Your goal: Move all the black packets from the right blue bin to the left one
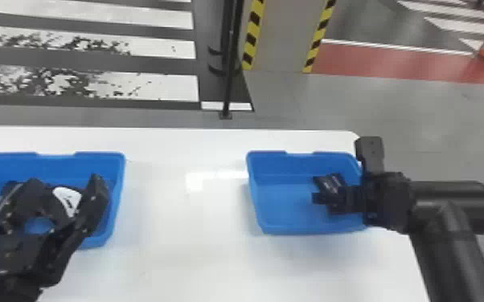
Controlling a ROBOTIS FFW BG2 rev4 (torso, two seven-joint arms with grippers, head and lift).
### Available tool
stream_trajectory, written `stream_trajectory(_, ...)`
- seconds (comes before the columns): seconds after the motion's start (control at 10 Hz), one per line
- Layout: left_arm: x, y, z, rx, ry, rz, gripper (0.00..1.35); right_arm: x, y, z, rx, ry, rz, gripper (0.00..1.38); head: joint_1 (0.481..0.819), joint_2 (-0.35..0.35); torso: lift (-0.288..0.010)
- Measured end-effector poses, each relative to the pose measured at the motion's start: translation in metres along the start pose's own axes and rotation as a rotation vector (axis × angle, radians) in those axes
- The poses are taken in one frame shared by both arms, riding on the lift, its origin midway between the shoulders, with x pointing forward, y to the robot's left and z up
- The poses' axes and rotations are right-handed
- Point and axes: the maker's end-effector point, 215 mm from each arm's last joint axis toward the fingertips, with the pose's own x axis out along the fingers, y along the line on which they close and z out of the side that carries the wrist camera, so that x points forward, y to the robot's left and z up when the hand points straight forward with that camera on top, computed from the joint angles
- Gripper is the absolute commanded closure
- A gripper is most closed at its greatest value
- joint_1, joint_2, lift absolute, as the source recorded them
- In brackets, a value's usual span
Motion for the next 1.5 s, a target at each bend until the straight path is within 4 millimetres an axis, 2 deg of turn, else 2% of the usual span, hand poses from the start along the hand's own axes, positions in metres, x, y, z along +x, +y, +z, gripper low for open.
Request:
stream_trajectory(0.3, -0.001, 0.002, -0.002, -0.001, 0.009, 0.001, 0.13, 0.008, -0.001, -0.001, 0.018, 0.004, 0.011, 0.15, 0.695, -0.201, -0.140)
stream_trajectory(0.4, -0.001, 0.003, -0.003, 0.000, 0.010, 0.002, 0.13, 0.010, -0.002, -0.003, 0.021, 0.008, 0.010, 0.40, 0.695, -0.202, -0.140)
stream_trajectory(0.5, -0.001, 0.004, -0.003, 0.001, 0.011, 0.004, 0.13, 0.011, -0.002, -0.005, 0.029, 0.012, 0.015, 0.86, 0.695, -0.202, -0.140)
stream_trajectory(0.6, -0.001, 0.005, -0.002, 0.002, 0.010, 0.005, 0.13, 0.012, -0.001, -0.004, 0.035, 0.007, 0.023, 1.15, 0.695, -0.199, -0.140)
stream_trajectory(0.9, -0.002, 0.008, -0.001, 0.005, 0.008, 0.011, 0.13, 0.008, 0.012, 0.001, 0.046, -0.033, 0.054, 1.21, 0.695, -0.181, -0.140)
stream_trajectory(1.1, -0.003, 0.010, 0.001, 0.006, 0.002, 0.015, 0.13, 0.010, 0.021, -0.006, 0.060, -0.047, 0.085, 1.21, 0.695, -0.170, -0.140)
stream_trajectory(1.3, -0.004, 0.013, 0.002, 0.006, -0.002, 0.021, 0.13, 0.006, 0.034, -0.002, 0.070, -0.111, 0.126, 1.21, 0.695, -0.154, -0.140)
stream_trajectory(1.4, -0.004, 0.014, 0.003, 0.007, -0.005, 0.022, 0.13, -0.003, 0.042, 0.006, 0.065, -0.168, 0.146, 1.21, 0.695, -0.143, -0.140)
stream_trajectory(1.5, -0.005, 0.014, 0.004, 0.005, -0.009, 0.023, 0.13, -0.023, 0.058, 0.021, 0.056, -0.253, 0.177, 1.21, 0.695, -0.125, -0.140)
